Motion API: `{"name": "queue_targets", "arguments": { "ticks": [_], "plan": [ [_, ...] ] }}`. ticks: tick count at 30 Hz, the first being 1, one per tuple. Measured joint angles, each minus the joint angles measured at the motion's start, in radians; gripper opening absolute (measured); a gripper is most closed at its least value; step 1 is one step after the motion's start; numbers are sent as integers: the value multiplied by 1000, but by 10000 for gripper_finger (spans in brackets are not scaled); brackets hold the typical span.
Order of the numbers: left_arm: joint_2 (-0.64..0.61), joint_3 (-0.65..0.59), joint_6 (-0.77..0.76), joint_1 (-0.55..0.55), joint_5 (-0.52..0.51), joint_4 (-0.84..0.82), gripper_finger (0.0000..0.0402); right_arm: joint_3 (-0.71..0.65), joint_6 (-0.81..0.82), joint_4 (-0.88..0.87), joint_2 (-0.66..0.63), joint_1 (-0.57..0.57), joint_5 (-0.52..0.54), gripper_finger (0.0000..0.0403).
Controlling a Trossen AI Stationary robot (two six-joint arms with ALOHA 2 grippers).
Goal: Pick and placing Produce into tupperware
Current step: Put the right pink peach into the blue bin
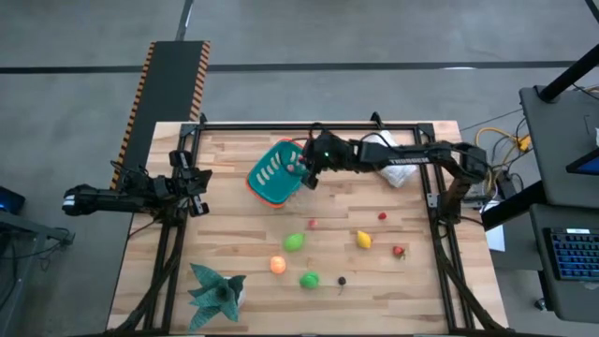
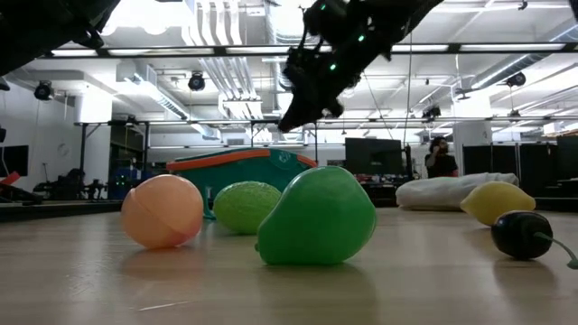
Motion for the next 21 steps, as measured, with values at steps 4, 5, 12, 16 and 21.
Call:
{"name": "queue_targets", "arguments": {
  "ticks": [4, 5, 12, 16, 21],
  "plan": [
    [-3, 0, 0, 0, 1, 1, 0, 61, 3, -49, 69, -8, -45, 43],
    [-3, 0, 0, 0, 2, 0, 0, 79, 2, -75, 84, -8, -40, 43],
    [-4, 0, 0, 0, 3, 2, 0, 138, -9, -179, 112, -10, -7, 55],
    [-6, 0, 0, 0, 3, 1, 0, 139, -16, -188, 109, -14, -7, 81],
    [-6, 0, 0, 0, 4, 1, 0, 138, -24, -212, 108, -15, -12, 131]
  ]
}}
